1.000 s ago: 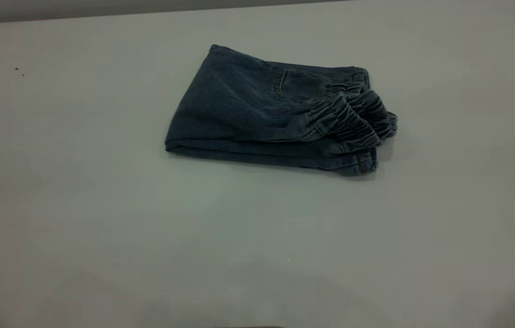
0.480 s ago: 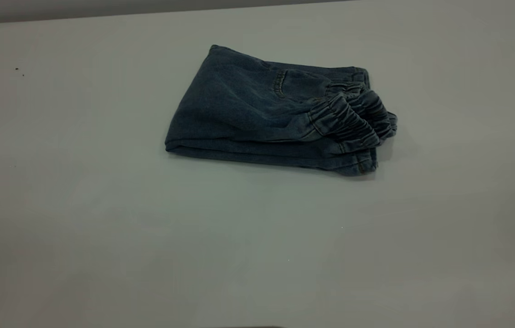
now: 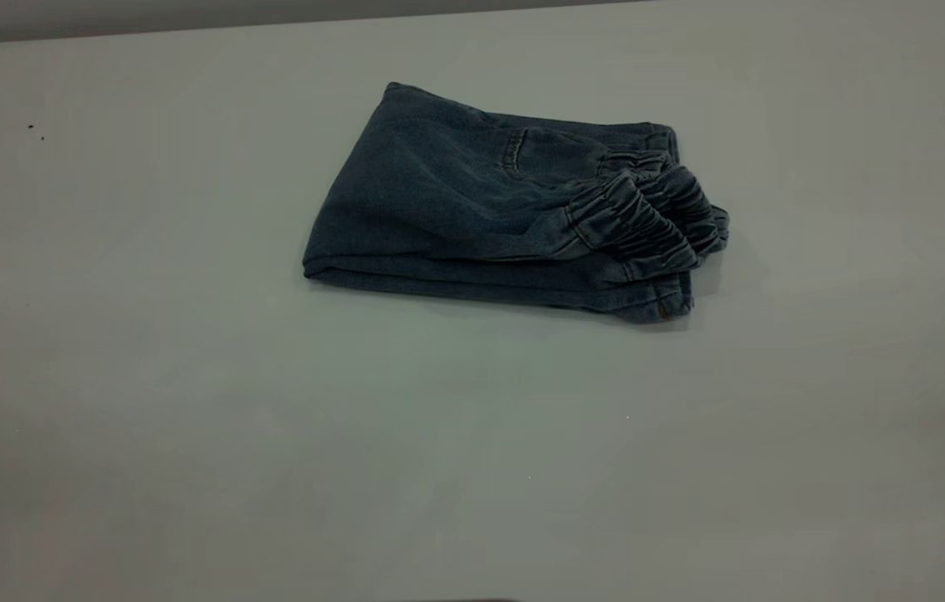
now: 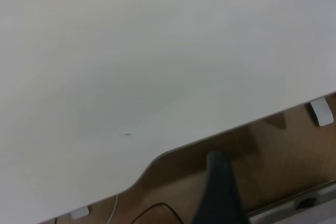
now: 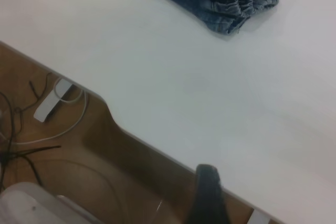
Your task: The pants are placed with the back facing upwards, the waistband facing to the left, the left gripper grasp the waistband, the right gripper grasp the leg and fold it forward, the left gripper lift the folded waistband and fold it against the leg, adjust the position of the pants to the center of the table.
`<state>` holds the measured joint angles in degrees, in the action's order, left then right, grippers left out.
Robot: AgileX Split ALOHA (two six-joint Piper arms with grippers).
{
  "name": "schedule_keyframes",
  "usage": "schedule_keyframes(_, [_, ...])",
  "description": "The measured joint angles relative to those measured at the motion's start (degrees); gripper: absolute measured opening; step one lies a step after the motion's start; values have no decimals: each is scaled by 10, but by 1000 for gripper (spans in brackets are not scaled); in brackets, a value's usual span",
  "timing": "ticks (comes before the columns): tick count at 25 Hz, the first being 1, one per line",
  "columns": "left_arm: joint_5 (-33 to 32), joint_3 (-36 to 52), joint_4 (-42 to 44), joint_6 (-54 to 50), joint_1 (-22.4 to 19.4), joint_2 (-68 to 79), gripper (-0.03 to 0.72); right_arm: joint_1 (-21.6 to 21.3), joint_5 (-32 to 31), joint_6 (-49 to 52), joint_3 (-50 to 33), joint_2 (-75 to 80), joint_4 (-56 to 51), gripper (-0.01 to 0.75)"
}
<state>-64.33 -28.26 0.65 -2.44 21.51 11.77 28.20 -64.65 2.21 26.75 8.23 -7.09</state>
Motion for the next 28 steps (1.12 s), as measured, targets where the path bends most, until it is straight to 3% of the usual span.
schedule_keyframes(7, [1, 0, 0, 1, 0, -1, 472, -6, 1, 0, 0, -5, -1, 475])
schedule_keyframes(10, [1, 0, -2, 1, -25, -8, 472, -78, 1, 0, 0, -21, -10, 475])
schedule_keyframes(14, [1, 0, -2, 1, -97, -34, 472, -194, 1, 0, 0, -70, -12, 475])
schedule_keyframes(17, [1, 0, -2, 1, -142, -63, 472, -242, -1, 0, 0, -88, -14, 475])
schedule_keyframes(21, [1, 0, -1, 1, -174, -112, 472, -250, -1, 0, 0, -88, -15, 475])
schedule_keyframes(28, [-3, 0, -1, 1, -177, -128, 472, -250, -1, -1, 0, -88, -16, 475])
